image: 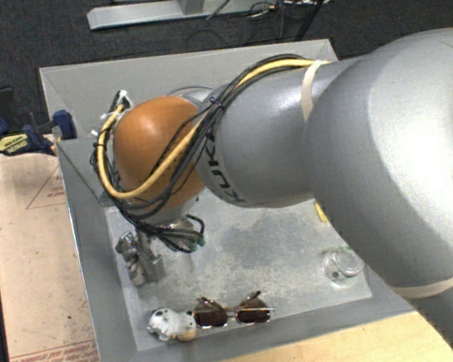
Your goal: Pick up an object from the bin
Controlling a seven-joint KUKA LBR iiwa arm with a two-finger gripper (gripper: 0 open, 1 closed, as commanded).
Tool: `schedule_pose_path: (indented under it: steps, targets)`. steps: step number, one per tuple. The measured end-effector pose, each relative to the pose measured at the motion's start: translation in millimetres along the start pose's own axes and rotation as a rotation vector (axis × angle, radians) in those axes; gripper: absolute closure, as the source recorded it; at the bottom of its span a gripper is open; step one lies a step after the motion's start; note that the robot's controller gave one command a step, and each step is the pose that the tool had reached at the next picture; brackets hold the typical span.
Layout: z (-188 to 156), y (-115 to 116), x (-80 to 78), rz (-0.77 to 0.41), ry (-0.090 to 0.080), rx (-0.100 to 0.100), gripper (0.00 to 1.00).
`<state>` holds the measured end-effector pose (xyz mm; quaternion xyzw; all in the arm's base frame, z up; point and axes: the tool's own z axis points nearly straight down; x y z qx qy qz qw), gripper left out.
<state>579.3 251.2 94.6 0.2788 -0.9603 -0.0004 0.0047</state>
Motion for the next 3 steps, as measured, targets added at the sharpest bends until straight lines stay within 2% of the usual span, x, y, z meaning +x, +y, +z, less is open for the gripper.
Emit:
schedule_pose_path:
  steps: [2,3]
  targets:
    - [-32,-1,-4.2,0.001,-0.018,0.004,1.0]
    - [-35,0,-3.7,0.001,-0.016,0.003,1.0]
